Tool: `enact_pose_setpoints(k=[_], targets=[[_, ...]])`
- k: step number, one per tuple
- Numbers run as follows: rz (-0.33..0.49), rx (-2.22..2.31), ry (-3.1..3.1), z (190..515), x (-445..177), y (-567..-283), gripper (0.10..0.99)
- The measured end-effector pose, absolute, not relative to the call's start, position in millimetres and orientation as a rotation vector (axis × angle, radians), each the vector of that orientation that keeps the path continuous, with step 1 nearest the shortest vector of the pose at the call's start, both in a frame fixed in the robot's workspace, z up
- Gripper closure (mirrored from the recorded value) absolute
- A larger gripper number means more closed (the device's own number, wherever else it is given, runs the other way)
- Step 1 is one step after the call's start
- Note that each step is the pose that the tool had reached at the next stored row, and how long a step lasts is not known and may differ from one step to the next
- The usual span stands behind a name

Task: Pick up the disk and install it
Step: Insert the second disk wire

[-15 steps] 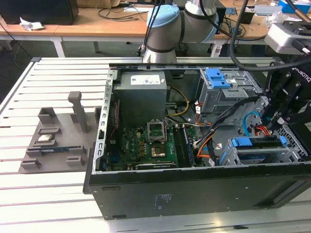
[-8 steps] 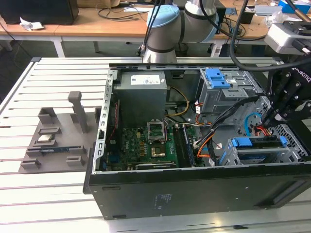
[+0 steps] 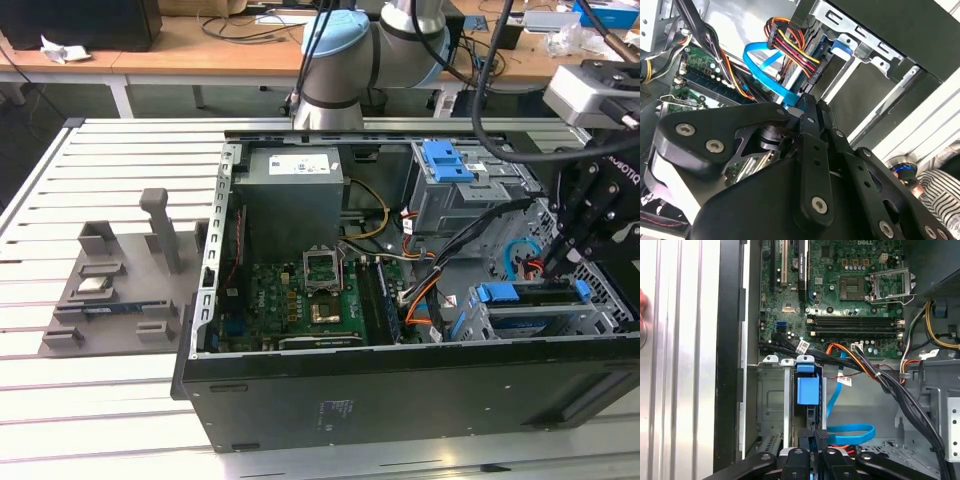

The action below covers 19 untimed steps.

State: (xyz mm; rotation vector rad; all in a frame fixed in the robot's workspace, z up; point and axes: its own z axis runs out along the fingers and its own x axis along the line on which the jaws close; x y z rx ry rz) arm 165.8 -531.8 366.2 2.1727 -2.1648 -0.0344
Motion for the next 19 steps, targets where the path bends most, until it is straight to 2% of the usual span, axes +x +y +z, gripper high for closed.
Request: enact_pose_setpoints(k=[7,19], targets=[[-0.034,2.175,-2.162,351,166,-530,0.925],[-0.033,2.18,-2.156,345,166,-527,0.925]])
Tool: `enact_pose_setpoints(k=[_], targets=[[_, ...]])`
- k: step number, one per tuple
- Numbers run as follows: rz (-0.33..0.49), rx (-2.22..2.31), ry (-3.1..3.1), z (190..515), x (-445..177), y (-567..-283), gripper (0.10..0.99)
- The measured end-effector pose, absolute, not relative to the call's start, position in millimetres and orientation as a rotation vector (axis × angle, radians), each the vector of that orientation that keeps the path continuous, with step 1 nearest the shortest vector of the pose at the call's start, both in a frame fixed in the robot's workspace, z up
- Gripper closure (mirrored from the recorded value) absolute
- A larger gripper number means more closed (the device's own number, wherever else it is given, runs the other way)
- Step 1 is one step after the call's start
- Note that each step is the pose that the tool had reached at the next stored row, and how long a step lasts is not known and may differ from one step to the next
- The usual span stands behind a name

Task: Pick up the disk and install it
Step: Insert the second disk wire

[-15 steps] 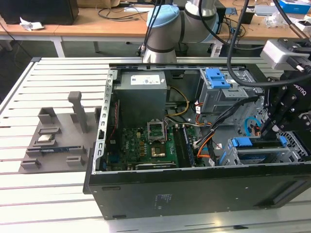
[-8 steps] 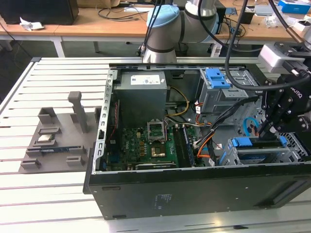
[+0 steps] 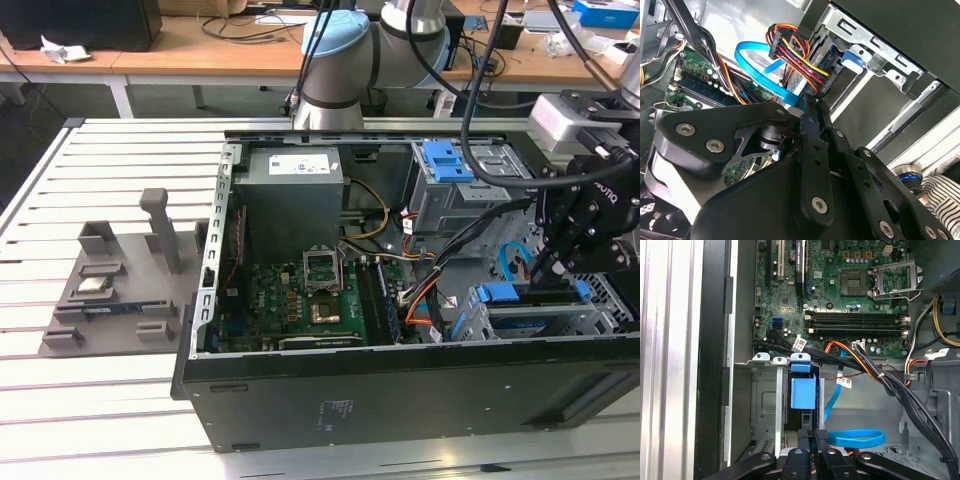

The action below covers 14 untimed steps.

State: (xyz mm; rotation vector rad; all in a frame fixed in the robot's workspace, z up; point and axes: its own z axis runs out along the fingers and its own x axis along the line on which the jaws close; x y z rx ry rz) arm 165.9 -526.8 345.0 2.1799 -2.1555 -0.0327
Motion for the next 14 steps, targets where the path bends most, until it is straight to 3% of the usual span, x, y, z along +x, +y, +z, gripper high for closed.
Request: enact_pose_setpoints(k=[14], targets=[[-0.034,2.18,-2.155,343.0,168.9,-526.9,0.925]])
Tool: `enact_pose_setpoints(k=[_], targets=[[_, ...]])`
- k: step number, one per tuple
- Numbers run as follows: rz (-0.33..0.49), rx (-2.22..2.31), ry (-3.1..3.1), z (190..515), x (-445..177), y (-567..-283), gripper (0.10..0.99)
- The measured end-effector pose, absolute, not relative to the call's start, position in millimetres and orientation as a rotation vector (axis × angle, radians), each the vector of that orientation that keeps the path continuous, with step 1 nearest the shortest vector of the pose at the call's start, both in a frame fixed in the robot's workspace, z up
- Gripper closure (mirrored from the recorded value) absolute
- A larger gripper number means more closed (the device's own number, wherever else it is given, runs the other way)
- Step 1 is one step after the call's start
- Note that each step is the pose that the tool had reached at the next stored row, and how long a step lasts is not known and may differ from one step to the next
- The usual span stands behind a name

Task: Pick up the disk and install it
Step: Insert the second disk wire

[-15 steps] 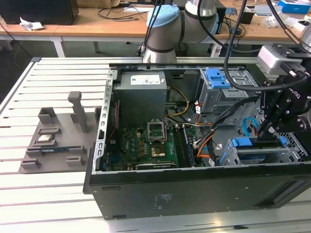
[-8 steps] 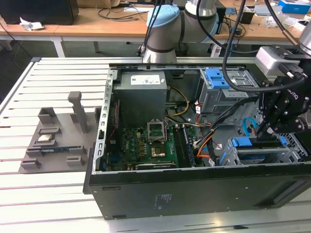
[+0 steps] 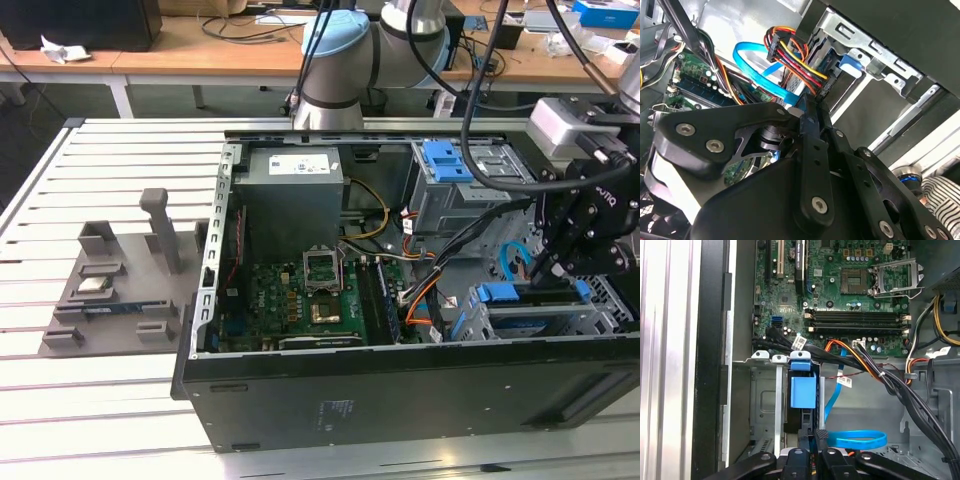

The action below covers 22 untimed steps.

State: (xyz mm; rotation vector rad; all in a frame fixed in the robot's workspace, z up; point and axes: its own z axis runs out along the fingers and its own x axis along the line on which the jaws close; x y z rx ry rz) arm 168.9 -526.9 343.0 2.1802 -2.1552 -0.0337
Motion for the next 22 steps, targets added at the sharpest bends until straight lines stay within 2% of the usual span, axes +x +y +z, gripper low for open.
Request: enact_pose_setpoints(k=[11,13,14,16,22], targets=[[-0.033,2.181,-2.155,339,169,-527,0.925],[-0.034,2.182,-2.155,338,169,-527,0.914],[-0.034,2.181,-2.155,338,169,-527,0.851],[-0.033,2.181,-2.155,339,169,-527,0.851],[-0.032,2.181,-2.155,366,169,-526,0.867]])
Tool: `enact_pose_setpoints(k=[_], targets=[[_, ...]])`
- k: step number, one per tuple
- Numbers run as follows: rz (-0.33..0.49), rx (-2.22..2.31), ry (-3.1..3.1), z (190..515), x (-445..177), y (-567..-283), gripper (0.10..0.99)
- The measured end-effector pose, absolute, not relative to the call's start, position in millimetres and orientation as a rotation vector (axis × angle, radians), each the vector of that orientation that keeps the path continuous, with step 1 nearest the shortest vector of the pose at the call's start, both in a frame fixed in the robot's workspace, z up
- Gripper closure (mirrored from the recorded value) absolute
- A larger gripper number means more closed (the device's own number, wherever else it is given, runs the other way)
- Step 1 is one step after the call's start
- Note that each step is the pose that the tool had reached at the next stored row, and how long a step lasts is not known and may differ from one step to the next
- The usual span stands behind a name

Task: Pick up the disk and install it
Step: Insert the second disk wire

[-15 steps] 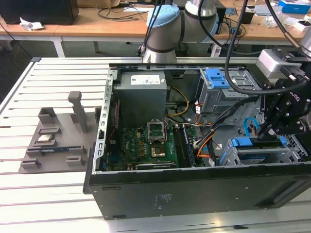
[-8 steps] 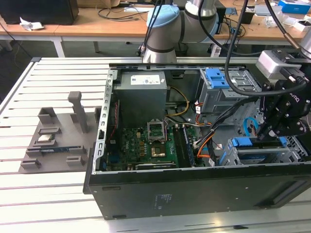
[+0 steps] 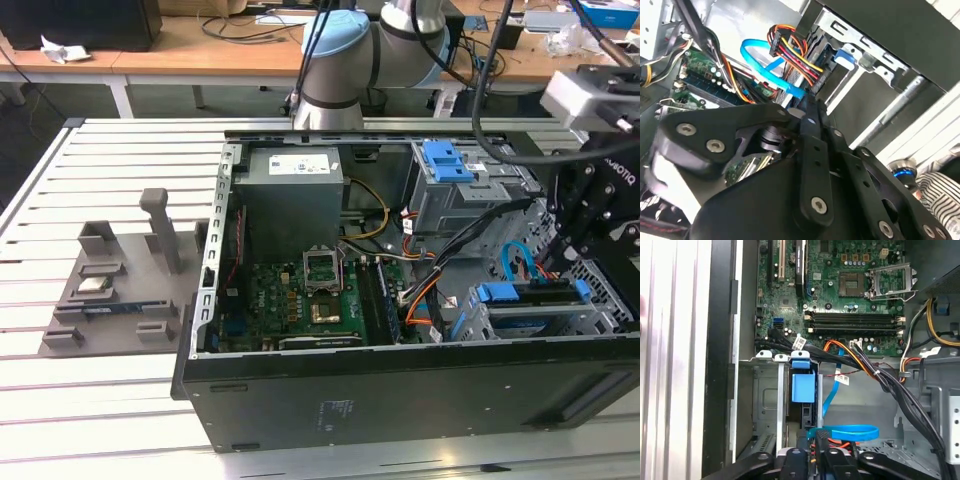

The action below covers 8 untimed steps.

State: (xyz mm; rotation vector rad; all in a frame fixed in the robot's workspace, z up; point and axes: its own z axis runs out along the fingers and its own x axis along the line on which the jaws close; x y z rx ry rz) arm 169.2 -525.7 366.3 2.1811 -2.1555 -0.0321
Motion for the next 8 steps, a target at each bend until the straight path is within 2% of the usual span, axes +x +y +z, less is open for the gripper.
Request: enact_pose_setpoints(k=[1,8], targets=[[-0.032,2.181,-2.156,374,169,-525,0.98],[-0.032,2.181,-2.156,388,169,-524,0.98]])
